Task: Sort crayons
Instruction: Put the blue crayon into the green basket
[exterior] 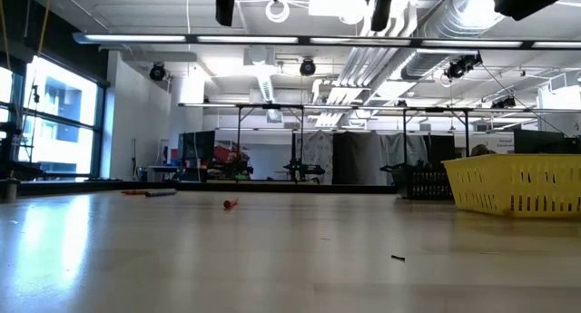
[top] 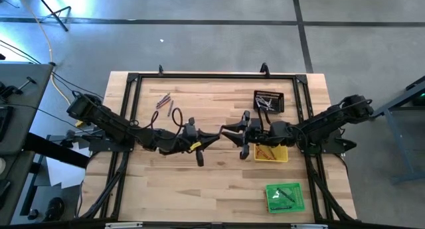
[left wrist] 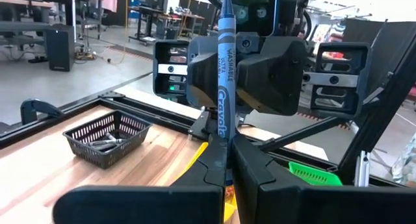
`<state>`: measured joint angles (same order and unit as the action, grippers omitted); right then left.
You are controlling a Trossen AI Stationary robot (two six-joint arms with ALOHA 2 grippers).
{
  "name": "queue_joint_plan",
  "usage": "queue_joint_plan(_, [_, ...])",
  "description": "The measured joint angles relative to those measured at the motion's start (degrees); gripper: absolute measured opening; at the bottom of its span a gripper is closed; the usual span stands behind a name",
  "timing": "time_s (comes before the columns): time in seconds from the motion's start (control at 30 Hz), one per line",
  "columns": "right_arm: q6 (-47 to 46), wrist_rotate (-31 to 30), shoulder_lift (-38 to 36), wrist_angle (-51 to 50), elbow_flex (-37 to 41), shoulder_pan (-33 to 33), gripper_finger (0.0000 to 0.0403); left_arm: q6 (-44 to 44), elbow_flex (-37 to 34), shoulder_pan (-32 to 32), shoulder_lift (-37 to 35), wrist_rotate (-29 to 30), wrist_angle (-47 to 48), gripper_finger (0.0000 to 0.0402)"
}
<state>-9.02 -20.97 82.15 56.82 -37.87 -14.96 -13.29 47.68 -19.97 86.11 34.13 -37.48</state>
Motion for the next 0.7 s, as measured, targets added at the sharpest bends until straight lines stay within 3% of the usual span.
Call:
queue_joint_plan(0.53, [-1.22,2.34,0.02,1.09,0.00,-0.02,0.0106,4.56,6.80,0.22,6.16,-0.68,0.42,0.0000])
queue_joint_plan(0.7, [-1.41,2.39,0.02,1.11,0.00,-0.04,0.0052,4.56,6.78,0.24,6.14,-0.50,0.45,0.0000])
